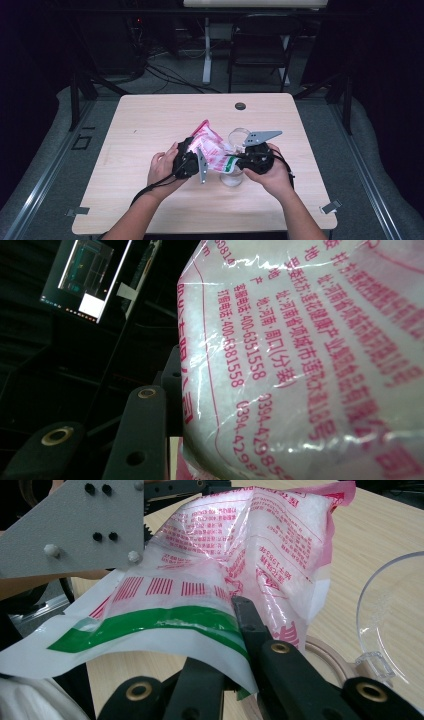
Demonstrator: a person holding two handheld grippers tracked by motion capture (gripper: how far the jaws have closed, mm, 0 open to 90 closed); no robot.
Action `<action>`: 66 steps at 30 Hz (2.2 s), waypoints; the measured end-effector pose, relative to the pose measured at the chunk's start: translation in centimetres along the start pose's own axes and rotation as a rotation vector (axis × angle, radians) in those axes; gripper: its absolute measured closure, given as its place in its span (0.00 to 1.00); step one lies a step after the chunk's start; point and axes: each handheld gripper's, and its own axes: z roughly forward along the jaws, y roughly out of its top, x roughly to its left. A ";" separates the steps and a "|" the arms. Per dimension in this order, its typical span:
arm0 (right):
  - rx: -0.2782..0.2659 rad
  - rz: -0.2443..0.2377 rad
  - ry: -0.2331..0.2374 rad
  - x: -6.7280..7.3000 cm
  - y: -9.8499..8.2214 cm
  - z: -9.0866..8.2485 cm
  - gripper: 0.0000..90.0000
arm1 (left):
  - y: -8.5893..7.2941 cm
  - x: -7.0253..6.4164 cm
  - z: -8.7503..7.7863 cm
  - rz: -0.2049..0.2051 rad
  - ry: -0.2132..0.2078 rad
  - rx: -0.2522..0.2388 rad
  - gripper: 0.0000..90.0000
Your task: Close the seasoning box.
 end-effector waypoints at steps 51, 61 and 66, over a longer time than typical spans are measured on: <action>0.009 0.017 -0.015 -0.7 -0.7 0.0 1.00 | 1.2 0.5 -0.8 0.194 0.103 0.008 0.67; 0.029 0.005 -0.041 -0.7 -0.8 0.3 1.00 | 1.2 0.4 -0.8 0.218 0.119 0.006 0.68; 0.034 0.004 -0.042 -0.8 -0.9 0.3 1.00 | 1.2 0.3 -0.8 0.226 0.117 0.006 0.68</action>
